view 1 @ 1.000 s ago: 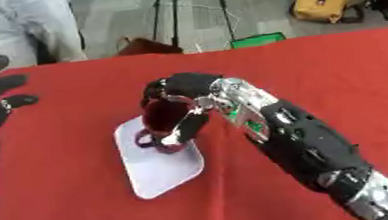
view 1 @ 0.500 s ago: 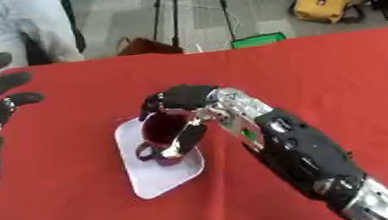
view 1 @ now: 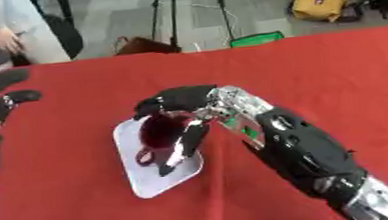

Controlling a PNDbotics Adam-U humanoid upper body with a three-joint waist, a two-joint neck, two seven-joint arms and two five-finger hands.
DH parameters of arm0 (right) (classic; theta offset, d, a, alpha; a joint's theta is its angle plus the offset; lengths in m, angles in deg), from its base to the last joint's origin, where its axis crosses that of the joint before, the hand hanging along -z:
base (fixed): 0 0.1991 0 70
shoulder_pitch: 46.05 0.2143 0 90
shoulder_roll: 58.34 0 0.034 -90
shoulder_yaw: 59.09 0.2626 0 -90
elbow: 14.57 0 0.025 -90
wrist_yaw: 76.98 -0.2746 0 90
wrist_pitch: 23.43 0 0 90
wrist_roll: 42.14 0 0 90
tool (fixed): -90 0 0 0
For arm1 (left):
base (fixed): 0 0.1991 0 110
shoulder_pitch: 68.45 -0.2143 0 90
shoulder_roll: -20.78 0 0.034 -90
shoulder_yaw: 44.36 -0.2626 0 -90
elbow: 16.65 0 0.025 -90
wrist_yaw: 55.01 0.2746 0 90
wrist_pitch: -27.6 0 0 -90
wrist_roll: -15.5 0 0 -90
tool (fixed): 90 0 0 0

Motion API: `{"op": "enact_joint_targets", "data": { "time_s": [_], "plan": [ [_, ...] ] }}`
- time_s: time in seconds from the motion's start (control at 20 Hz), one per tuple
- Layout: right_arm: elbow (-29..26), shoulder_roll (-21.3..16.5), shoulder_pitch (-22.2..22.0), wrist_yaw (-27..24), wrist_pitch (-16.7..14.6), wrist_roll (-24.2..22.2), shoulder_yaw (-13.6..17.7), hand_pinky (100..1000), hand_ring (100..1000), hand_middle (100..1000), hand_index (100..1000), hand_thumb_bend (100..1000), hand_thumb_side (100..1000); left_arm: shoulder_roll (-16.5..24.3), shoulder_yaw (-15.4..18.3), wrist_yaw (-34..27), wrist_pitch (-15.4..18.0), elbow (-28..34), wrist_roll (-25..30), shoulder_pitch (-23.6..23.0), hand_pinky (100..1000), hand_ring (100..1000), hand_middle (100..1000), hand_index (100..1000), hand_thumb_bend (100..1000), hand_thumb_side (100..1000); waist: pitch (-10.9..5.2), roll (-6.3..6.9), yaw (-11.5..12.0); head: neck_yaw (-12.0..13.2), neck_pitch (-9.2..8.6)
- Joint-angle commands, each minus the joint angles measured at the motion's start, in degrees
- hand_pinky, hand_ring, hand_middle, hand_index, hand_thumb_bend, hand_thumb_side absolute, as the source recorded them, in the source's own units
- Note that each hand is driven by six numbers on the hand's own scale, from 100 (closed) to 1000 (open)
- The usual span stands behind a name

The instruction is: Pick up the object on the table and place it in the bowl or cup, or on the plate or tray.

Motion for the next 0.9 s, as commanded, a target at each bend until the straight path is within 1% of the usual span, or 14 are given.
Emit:
{"op": "enact_joint_targets", "data": {
  "time_s": [0.05,0.1,0.15,0.2,0.3,0.4,0.55,0.6,0.65,0.7,0.75,0.8,0.85,0.9],
  "plan": [
    [-1.6,-1.3,1.6,-1.3,0.5,1.4,0.9,970,935,982,993,817,826,0.5,0.0,-0.2,0.0,1.0,0.2,0.8,726,808,834,905,531,717,-1.26,0.14,-0.1,0.1,0.02],
    [-1.7,-1.4,1.6,-1.7,0.5,1.8,1.1,964,930,978,991,814,847,0.5,0.0,-0.2,0.0,1.1,0.3,0.8,726,809,834,905,532,716,-1.29,0.15,-0.2,0.2,-0.01],
    [-1.7,-1.5,1.7,-2.0,0.6,2.2,1.2,964,930,978,991,814,847,0.5,0.0,-0.3,0.0,1.1,0.3,0.8,726,809,834,905,532,716,-1.31,0.15,-0.2,0.2,-0.03],
    [-1.9,-1.6,1.8,-2.6,0.9,3.0,1.6,934,908,971,990,808,882,0.5,0.0,-0.3,0.0,1.1,0.3,0.8,727,809,834,905,533,714,-1.36,0.18,-0.3,0.2,-0.05],
    [-2.4,-2.1,2.1,-4.2,1.8,5.3,2.4,926,900,970,990,801,895,0.6,0.0,-0.3,0.0,1.2,0.3,0.9,727,809,834,905,532,713,-1.45,0.21,-0.6,0.3,-0.08],
    [-3.1,-2.6,2.3,-5.5,2.9,7.3,2.9,913,886,966,987,785,890,0.6,0.0,-0.3,0.0,1.3,0.3,0.9,727,809,834,905,533,710,-1.54,0.23,-0.8,0.4,-0.14],
    [-4.4,-3.3,2.6,-7.4,5.6,10.7,3.8,907,880,963,985,777,885,0.7,-0.1,-0.4,0.0,1.5,0.4,1.0,727,809,834,905,533,710,-1.62,0.27,-1.2,0.5,-0.25],
    [-4.7,-3.5,2.7,-7.9,6.5,11.4,4.1,902,868,954,977,743,862,0.7,-0.1,-0.4,0.0,1.5,0.4,1.0,727,809,834,905,531,711,-1.68,0.31,-1.4,0.6,-0.25],
    [-5.0,-3.8,2.8,-8.2,7.4,12.0,4.5,902,868,954,977,743,862,0.7,-0.1,-0.4,0.0,1.5,0.4,1.0,727,809,834,905,531,711,-1.74,0.33,-1.5,0.7,-0.24],
    [-5.2,-4.1,2.9,-8.6,8.2,12.4,4.8,882,845,941,965,703,833,0.8,-0.1,-0.4,0.0,1.5,0.4,0.9,728,810,834,905,530,710,-1.79,0.36,-1.7,0.8,-0.25],
    [-5.2,-4.4,2.8,-9.1,9.0,12.8,5.3,882,845,941,965,703,833,0.8,0.0,-0.4,0.0,1.5,0.4,0.9,728,810,834,905,530,710,-1.87,0.4,-1.9,0.9,-0.27],
    [-5.4,-4.8,2.8,-9.7,9.7,13.1,5.6,811,793,910,929,657,781,0.9,0.0,-0.4,0.0,1.5,0.3,0.8,727,809,834,904,529,709,-1.93,0.42,-2.1,1.0,-0.28],
    [-5.6,-5.3,2.6,-11.1,10.3,13.8,6.3,811,793,910,929,657,781,0.9,0.2,-0.3,0.0,1.4,0.1,0.7,727,809,834,904,529,709,-2.03,0.43,-2.5,1.2,-0.3],
    [-6.0,-5.9,2.4,-12.7,10.8,14.4,6.8,754,754,888,912,645,750,1.0,0.3,-0.2,0.0,1.3,-0.1,0.6,727,817,834,904,528,711,-2.1,0.43,-3.0,1.5,-0.3]
  ]
}}
